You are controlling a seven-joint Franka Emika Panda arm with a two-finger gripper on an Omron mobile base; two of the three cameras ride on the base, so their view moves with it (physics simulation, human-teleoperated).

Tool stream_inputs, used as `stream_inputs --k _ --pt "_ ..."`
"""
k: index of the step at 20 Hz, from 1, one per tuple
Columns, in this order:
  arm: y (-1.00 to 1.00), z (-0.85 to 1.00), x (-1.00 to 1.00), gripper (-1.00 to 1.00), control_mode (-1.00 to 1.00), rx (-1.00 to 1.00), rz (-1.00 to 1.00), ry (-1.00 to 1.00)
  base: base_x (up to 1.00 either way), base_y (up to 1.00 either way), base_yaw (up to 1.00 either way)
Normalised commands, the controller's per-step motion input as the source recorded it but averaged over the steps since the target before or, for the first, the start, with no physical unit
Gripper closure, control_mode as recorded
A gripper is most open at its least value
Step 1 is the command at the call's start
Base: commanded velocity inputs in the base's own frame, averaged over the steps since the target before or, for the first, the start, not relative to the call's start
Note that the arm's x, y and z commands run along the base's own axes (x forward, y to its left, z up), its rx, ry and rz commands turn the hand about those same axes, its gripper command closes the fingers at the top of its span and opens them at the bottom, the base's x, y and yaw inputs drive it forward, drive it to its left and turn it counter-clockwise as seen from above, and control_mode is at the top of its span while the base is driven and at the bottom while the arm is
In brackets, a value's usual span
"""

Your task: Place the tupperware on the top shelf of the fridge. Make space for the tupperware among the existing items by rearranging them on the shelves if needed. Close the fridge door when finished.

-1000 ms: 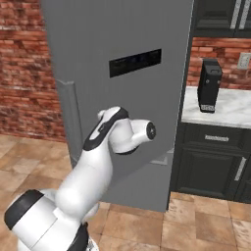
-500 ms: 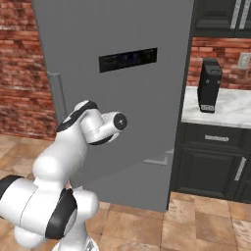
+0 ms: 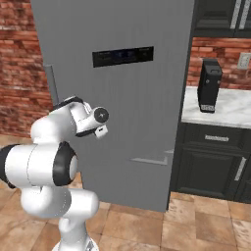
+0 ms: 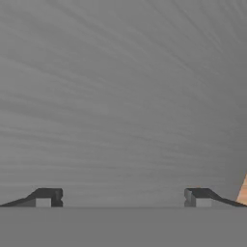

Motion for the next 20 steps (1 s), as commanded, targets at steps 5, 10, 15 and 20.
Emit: stream_inputs --k 5,10,15,20 --pt "0.06 -0.43 0.68 -1.0 -1.0 0.0 -0.12 0.03 0.0 0.0 0.0" --pt "0.05 -0.48 0.7 -1.0 -1.0 -0.01 -0.12 0.05 0.0 0.0 0.0" --pt "0.08 -0.43 0.65 -1.0 -1.0 -0.01 -0.12 0.04 0.0 0.0 0.0" --pt "0.13 -0.32 0.62 -1.0 -1.0 -0.01 -0.11 0.02 0.0 0.0 0.0"
